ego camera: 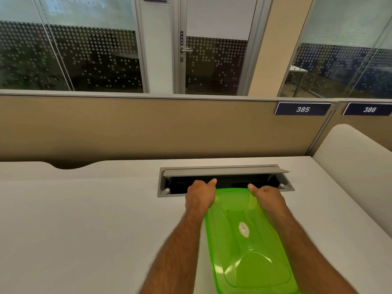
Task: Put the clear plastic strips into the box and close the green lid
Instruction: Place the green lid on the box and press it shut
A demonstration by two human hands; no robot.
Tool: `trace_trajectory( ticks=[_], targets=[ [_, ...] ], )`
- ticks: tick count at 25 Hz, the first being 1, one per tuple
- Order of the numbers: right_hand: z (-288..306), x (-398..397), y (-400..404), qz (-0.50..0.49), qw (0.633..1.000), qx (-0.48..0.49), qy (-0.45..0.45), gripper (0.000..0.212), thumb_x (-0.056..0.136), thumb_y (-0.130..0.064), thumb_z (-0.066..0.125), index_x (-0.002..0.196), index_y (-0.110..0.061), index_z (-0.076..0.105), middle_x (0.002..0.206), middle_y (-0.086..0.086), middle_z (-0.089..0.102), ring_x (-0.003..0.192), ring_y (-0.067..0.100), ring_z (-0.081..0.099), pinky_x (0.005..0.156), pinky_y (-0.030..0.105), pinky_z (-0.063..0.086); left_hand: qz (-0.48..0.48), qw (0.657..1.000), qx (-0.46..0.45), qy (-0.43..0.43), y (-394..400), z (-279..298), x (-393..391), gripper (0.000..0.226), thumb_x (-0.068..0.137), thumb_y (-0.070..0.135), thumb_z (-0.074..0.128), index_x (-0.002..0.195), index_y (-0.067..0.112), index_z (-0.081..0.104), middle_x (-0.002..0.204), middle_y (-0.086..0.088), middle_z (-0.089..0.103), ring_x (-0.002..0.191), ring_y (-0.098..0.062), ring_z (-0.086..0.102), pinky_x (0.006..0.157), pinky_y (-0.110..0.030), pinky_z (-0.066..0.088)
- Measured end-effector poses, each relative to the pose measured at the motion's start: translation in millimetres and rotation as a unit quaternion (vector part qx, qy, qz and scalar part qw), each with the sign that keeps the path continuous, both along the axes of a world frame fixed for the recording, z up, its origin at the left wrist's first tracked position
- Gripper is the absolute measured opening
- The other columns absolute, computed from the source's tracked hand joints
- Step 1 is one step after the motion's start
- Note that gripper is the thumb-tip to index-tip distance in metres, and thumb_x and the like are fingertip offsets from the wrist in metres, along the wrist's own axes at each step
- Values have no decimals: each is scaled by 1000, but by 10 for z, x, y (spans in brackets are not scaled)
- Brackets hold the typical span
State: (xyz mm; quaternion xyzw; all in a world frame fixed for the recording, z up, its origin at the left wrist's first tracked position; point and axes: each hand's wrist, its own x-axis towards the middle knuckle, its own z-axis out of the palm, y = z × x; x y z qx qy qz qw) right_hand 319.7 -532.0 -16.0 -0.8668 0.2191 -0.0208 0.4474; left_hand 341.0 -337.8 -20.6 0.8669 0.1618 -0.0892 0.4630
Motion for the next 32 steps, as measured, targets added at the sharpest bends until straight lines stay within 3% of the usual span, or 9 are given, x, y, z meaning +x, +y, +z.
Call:
trace_trajectory(
  ticks=[4, 8, 15, 18, 22, 24, 27, 30, 32],
  targets=[
    [-10, 9, -3, 0, 1000, 3, -8, 52, 89, -44, 64, 52, -15, 42, 55, 5, 46, 57, 23, 48, 59, 34, 34, 6, 1000, 11, -14, -10, 15, -20, 59, 89, 61, 49, 100, 5, 65, 107, -15, 68, 96, -32, 63, 77, -38, 48],
    [5, -14, 12, -8, 1000, 1, -16, 50, 89, -44, 64, 54, -14, 45, 57, 4, 49, 61, 23, 49, 62, 34, 36, 16, 995, 79, -62, -45, 87, -215, 62, 82, 75, 46, 90, 15, 58, 94, -5, 64, 85, -26, 59, 68, -35, 43],
    [71, -78, 35, -38, 999, -3, -18, 46, 82, -53, 69, 60, -13, 62, 69, 7, 64, 79, 31, 60, 76, 36, 45, 54, 992, 29, -108, -24, 88, -686, 41, 80, 59, 59, 99, 25, 45, 99, 1, 62, 88, -24, 60, 78, -38, 51],
    [125, -95, 30, -46, 999, 20, -10, 39, 76, -54, 74, 63, -19, 65, 75, 4, 67, 86, 29, 62, 84, 39, 49, 55, 993, 1, -104, 11, 76, -864, 37, 81, 49, 61, 107, 25, 48, 104, -1, 65, 92, -25, 62, 82, -40, 53],
    [204, -120, -9, -65, 996, 30, 45, 44, 70, -37, 80, 99, -6, 68, 104, 14, 68, 98, 35, 63, 91, 46, 52, 69, 993, -17, -91, 41, 92, -1081, 41, 83, 45, 59, 116, 22, 53, 113, -5, 66, 100, -29, 62, 85, -39, 51],
    [225, -210, -32, -53, 996, 38, 63, 49, 69, -31, 81, 105, -3, 64, 108, 17, 66, 98, 36, 62, 90, 46, 52, 66, 994, -9, -87, 37, 91, -1201, 42, 86, 47, 56, 118, 21, 52, 114, -6, 66, 101, -29, 62, 85, -39, 50],
    [209, -500, -75, -26, 997, 7, 67, 52, 74, -47, 79, 99, -3, 66, 100, 15, 66, 91, 34, 63, 81, 40, 53, 65, 994, -3, -82, 16, 104, -1404, 42, 89, 51, 52, 117, 20, 51, 115, -6, 66, 102, -29, 62, 80, -36, 46],
    [163, -867, -96, 11, 994, -77, 80, 56, 81, -62, 63, 80, -6, 67, 88, 14, 69, 82, 31, 64, 78, 38, 53, 59, 995, 1, -76, -20, 110, -1593, 40, 90, 53, 51, 113, 20, 48, 112, -6, 67, 98, -30, 63, 78, -37, 47],
    [128, -1100, -96, 8, 991, -104, 78, 60, 83, -66, 56, 84, -6, 65, 90, 14, 69, 86, 32, 64, 78, 38, 51, 55, 996, 2, -71, -33, 117, -1715, 39, 89, 54, 51, 107, 20, 45, 110, -6, 67, 97, -31, 63, 75, -36, 46]
  ],
)
